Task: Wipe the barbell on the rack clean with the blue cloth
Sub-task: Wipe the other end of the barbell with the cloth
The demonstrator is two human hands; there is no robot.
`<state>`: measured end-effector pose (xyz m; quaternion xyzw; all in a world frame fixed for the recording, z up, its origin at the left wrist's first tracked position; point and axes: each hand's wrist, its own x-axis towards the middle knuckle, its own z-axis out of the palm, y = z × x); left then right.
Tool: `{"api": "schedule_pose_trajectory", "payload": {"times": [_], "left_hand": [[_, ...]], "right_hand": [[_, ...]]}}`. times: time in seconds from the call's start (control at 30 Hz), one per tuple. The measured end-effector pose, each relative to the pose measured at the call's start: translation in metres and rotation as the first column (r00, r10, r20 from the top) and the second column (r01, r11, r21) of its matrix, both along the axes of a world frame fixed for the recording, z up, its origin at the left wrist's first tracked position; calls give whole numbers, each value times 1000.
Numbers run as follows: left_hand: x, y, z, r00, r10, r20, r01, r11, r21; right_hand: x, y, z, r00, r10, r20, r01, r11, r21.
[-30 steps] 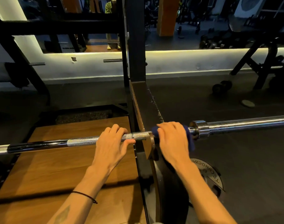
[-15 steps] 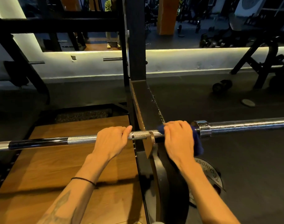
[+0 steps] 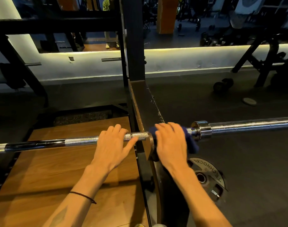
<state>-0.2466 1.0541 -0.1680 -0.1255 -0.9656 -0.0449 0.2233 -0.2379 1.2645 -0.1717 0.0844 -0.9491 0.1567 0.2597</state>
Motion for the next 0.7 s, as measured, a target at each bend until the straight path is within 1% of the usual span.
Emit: {"api": "schedule_pose_trajectory", "payload": {"times": [0.07, 0.13, 0.2, 0.27, 0.3, 0.37, 0.43, 0.5, 0.57, 0.67, 0.7], "left_hand": [[1, -1, -2, 999, -40, -7, 41, 999, 18], [2, -2, 0, 997, -75, -4, 75, 996, 54], [1, -1, 2, 997, -80, -13, 80, 992, 95], [2, 1, 2, 999, -48, -15, 49, 993, 105], [1, 2, 2, 1000, -30, -7, 30, 995, 94], [-1, 2, 2, 1000, -3, 19, 3, 999, 38], [-5, 2, 3, 999, 12, 43, -10, 999, -49], [-8, 2, 7, 997, 15, 77, -7, 995, -98], [-9, 3, 11, 996, 20, 91, -10, 994, -109], [-8, 5, 15, 996, 33, 89, -22, 993, -120], [-8, 6, 14, 995, 36, 93, -24, 992, -128]], "right_hand": [[2, -7, -2, 988, 150, 16, -150, 989, 4], [-2, 6, 4, 975, 218, 44, -220, 973, 62], [-5, 25, 12, 979, 201, 22, -203, 976, 83], [-4, 45, 16, 993, 103, -65, -100, 994, 51], [-3, 51, 17, 998, 41, -56, -39, 999, 23], [-5, 48, 12, 999, -30, 44, 31, 999, -31], [-8, 36, 4, 998, -5, 56, 11, 994, -105], [-9, 24, 1, 997, 64, 32, -58, 983, -173], [-8, 16, -1, 993, 113, 22, -107, 978, -177], [-9, 6, -3, 986, 161, 46, -153, 977, -151], [-8, 4, -3, 981, 186, 57, -174, 971, -166]]}}
